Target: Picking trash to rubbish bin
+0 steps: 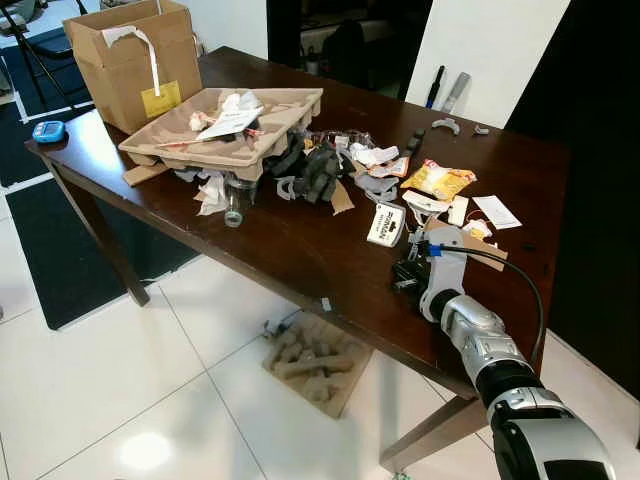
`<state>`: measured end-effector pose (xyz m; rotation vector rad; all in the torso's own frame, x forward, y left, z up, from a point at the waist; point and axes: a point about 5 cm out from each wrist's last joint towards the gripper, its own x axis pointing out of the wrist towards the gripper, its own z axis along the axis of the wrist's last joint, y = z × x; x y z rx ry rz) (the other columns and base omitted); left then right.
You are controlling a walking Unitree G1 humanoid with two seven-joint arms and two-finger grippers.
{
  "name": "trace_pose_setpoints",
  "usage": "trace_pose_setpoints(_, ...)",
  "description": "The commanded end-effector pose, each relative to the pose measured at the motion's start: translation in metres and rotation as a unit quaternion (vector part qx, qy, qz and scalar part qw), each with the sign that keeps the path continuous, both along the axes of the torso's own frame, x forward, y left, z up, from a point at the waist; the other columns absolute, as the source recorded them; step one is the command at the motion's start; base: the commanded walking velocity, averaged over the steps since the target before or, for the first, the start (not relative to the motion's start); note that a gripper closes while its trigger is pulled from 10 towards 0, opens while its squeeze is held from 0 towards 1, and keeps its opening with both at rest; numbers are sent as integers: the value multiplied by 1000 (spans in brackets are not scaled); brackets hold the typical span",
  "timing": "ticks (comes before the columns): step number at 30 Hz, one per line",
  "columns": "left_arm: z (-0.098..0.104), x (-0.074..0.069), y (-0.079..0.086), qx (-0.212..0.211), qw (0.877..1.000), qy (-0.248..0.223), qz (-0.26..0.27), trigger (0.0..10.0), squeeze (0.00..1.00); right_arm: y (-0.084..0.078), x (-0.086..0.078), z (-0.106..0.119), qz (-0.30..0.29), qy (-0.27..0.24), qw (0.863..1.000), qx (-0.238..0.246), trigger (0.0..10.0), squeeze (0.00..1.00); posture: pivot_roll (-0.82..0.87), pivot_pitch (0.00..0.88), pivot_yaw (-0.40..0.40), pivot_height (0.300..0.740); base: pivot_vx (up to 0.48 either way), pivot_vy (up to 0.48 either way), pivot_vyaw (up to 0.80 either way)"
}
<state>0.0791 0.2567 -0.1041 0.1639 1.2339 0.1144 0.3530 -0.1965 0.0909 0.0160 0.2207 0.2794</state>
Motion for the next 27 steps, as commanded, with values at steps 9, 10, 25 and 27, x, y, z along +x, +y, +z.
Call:
trace_pose_setpoints(9, 37, 38, 65, 87, 963, -155, 204, 10000, 0, 8, 3, 45, 69, -115, 947, 292, 0, 0, 112, 108, -19, 740, 0, 0, 0)
trace_pose_setpoints(10, 53, 57, 78, 101, 948, -212, 216, 10000, 0, 10, 3, 49, 81, -125, 939, 311, 0, 0, 120, 108, -19, 740, 0, 0, 0)
trace_pose_setpoints(25, 183, 192, 20, -78, 798, -598, -4, 10000, 0, 2, 10, 50, 26, -101, 941, 321, 10000, 0, 133, 115, -24, 740, 0, 0, 0)
trace_pose_setpoints(27, 195, 197, 15, -88, 785, -612, -20, 10000, 0, -1, 12, 50, 8, -98, 942, 322, 10000, 0, 133, 115, -24, 740, 0, 0, 0)
